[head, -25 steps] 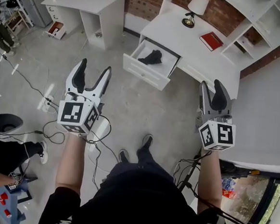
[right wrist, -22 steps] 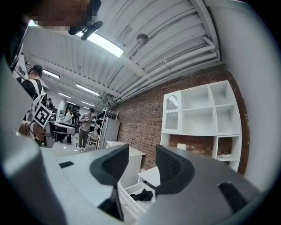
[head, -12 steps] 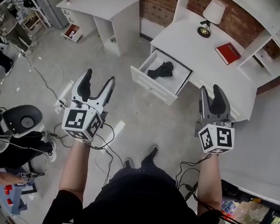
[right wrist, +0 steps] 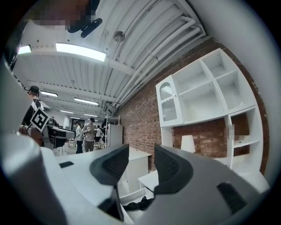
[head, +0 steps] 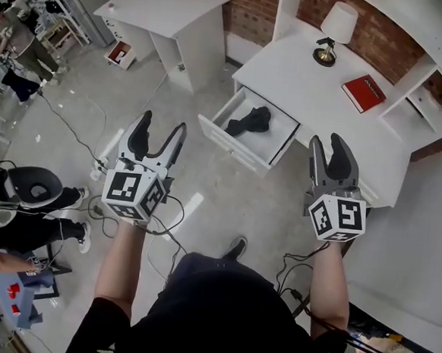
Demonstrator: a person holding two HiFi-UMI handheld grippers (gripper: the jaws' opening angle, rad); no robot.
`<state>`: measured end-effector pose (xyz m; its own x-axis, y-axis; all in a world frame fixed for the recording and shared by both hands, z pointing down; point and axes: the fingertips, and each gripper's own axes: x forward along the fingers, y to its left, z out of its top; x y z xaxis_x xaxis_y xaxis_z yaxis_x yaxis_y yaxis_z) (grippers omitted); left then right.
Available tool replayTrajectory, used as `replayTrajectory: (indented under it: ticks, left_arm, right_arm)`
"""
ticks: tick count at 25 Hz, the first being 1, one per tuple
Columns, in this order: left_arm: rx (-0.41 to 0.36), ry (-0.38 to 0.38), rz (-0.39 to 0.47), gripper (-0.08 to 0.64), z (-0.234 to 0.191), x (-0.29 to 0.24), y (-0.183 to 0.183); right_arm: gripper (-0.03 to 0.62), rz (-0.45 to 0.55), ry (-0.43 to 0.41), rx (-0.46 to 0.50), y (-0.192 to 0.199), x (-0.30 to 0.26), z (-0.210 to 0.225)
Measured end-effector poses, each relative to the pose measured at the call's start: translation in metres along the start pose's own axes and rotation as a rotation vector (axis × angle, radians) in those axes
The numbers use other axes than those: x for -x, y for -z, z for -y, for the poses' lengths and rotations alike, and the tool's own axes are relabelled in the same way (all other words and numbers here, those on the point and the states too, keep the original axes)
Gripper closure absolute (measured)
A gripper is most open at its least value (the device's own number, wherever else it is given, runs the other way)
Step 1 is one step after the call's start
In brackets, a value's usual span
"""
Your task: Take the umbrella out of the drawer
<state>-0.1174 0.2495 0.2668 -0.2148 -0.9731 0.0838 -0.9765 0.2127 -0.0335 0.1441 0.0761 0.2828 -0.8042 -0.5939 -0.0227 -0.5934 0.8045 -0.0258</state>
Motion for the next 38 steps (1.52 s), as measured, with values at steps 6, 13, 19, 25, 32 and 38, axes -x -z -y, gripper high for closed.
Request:
replayTrajectory:
  ticks: [6, 13, 19, 25, 32, 38]
  left_arm:
    - [-0.028, -0.002, -0.008, 0.242, 0.011, -0.020, -0.007]
    - [-0.021, 0.022, -0.005, 0.242, 0.003, -0.050, -0.003]
    - [-0.012, 0.102, -0.001, 0.242, -0.001, -0.101, 0.009]
    - [0.023, 0.162, -0.018, 0.242, -0.039, -0.163, 0.025]
    - [0.084, 0.246, -0.081, 0.242, -0.090, -0.228, 0.055]
    - [0.112, 0.338, -0.145, 0.242, -0.096, -0.260, 0.087]
  right_arm:
    - [0.417, 0.008, -0.014, -0.023, 0.002, -0.013, 0.019]
    - [0.417, -0.001, 0.011, -0.006, 0.006, -0.023, 0.032]
    - [0.417, -0.017, 0.064, 0.052, 0.007, -0.042, 0.044]
    - [0.420, -0.059, 0.134, 0.056, 0.015, -0.089, 0.048]
    - [0.423, -0.118, 0.225, 0.068, 0.019, -0.143, 0.041]
    - [0.425, -0.151, 0.301, 0.059, 0.028, -0.161, 0.041]
